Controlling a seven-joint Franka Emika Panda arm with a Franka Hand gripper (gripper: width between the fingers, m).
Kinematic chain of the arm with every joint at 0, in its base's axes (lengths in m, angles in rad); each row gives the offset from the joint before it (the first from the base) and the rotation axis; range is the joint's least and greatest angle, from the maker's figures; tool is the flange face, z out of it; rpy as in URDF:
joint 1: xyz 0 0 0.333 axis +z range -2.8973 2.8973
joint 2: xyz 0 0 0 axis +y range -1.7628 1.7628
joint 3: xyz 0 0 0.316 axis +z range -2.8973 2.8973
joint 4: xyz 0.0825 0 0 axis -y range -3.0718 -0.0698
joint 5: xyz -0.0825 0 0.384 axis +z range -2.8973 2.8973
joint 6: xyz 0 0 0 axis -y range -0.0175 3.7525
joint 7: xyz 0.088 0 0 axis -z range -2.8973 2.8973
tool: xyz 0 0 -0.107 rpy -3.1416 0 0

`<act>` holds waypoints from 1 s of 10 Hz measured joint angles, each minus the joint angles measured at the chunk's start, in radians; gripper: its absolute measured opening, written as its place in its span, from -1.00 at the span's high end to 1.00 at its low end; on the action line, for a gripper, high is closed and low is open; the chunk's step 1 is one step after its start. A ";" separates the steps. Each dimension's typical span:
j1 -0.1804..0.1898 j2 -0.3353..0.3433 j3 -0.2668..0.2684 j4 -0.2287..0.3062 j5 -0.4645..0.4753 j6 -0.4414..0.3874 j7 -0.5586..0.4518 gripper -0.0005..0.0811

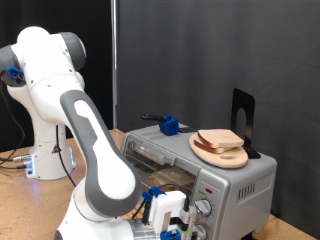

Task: Make a piece of toast with the oven

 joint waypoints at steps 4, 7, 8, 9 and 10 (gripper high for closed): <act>-0.001 0.000 0.002 -0.003 0.009 0.001 -0.117 0.76; -0.008 0.001 0.006 -0.014 0.042 0.000 -0.327 0.76; -0.009 0.002 0.007 -0.015 0.047 -0.002 -0.373 0.76; -0.011 0.005 0.009 -0.015 0.052 -0.007 -0.430 0.76; -0.016 0.009 0.011 -0.015 0.060 -0.014 -0.497 0.76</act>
